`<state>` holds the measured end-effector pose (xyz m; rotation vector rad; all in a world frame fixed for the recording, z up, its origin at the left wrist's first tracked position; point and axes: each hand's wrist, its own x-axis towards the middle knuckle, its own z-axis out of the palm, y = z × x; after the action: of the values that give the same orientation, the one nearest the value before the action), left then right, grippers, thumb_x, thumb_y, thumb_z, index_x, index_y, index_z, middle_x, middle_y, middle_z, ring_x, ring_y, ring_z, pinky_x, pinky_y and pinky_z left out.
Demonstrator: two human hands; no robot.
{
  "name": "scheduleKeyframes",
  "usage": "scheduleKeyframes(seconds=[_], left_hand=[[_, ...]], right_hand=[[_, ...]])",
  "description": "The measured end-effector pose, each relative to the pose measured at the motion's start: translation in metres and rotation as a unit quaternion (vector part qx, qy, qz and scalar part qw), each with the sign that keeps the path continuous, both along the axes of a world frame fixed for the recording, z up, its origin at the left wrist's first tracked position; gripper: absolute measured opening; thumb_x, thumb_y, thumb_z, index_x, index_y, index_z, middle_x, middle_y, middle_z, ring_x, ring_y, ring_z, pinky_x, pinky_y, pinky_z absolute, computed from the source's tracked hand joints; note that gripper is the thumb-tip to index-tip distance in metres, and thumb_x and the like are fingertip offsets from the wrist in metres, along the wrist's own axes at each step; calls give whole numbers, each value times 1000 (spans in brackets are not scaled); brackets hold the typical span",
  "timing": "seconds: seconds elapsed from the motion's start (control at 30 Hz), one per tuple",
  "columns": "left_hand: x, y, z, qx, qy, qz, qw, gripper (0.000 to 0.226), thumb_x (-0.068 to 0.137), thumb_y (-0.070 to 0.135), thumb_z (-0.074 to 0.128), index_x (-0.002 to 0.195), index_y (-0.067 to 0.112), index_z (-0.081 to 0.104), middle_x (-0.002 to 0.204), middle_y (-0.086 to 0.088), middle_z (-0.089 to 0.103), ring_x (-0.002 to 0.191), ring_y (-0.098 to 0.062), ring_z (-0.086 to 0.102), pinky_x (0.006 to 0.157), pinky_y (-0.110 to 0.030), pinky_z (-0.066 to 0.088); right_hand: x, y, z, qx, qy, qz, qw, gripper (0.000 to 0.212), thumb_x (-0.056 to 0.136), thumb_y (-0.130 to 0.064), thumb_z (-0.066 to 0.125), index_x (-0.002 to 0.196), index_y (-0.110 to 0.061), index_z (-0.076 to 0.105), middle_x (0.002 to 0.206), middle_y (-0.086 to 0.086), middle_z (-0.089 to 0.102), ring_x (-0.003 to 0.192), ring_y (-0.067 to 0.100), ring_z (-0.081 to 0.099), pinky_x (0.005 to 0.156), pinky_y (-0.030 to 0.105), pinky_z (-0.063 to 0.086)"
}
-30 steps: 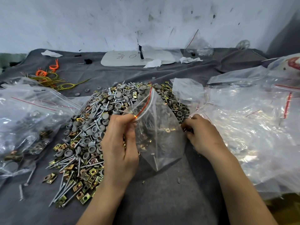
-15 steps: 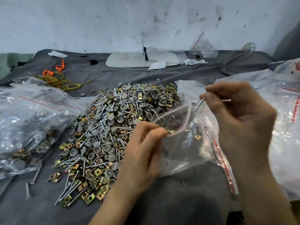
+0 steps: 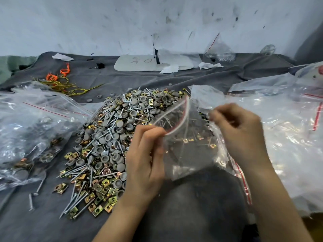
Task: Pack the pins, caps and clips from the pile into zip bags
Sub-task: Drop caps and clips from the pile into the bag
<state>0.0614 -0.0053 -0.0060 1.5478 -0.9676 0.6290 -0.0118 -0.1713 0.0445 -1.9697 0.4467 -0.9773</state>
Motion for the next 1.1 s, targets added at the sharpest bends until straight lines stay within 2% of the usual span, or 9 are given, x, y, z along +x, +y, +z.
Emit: scheduleKeyframes(seconds=[0.13,0.2,0.33,0.43,0.53,0.63,0.8,0.93,1.1], left_hand=[[10,5,0,-32,19,46,998,15,97,12,41,106,16,51,95,11,48,87,2,48,76,-13,36],[13,7,0,-49,25,61,997,14,99,14,40,107,17,51,93,5,51,85,-9,51,75,-19,39],[16,10,0,-76,29,84,993,15,102,18,38,110,17,51,91,-14,57,82,-24,55,75,-25,42],[17,11,1,-78,24,86,993,15,103,18,38,110,16,51,94,-13,56,85,-27,56,77,-29,43],[15,9,3,-71,7,82,994,14,101,14,41,109,14,52,98,2,51,92,-13,54,80,-24,42],[11,6,4,-44,-3,64,997,12,98,10,44,106,13,53,100,5,49,96,4,48,83,-12,36],[4,1,2,40,-51,13,998,11,102,18,45,106,13,54,102,-1,48,94,-1,45,84,-8,35],[4,-1,-3,79,-59,-20,995,14,103,18,44,108,13,56,104,-3,49,93,-12,50,82,-19,39],[4,-2,-3,72,-59,-23,995,15,103,17,43,108,11,55,102,-4,50,92,-13,49,80,-20,39]], right_hand=[[11,-9,-36,-61,345,28,936,21,84,-5,64,96,-20,71,96,4,69,79,15,62,67,22,44],[16,-8,-38,-105,379,17,919,22,83,-3,62,95,-19,70,100,7,67,94,26,61,73,26,43],[20,-8,-39,-142,390,6,910,16,86,-5,61,82,-21,56,98,9,64,94,28,58,68,27,35],[19,-9,-41,-90,298,20,950,19,87,-6,64,82,-21,55,86,-2,63,78,15,57,63,21,37],[21,-8,-36,79,132,24,988,13,90,-7,63,90,-19,58,82,-6,62,71,7,57,58,15,42],[18,-9,-28,135,1,-28,991,17,94,-6,57,98,-23,55,87,-6,61,72,8,56,60,22,44],[4,6,8,117,-221,1,968,24,89,-6,62,88,-30,60,83,-7,65,78,2,60,68,15,46],[-4,35,28,-11,-249,93,964,24,86,-11,67,92,-33,60,88,-7,66,86,18,64,75,23,47],[2,48,24,-214,-134,67,965,11,85,-14,69,93,-20,67,91,-12,62,97,19,53,86,23,41]])
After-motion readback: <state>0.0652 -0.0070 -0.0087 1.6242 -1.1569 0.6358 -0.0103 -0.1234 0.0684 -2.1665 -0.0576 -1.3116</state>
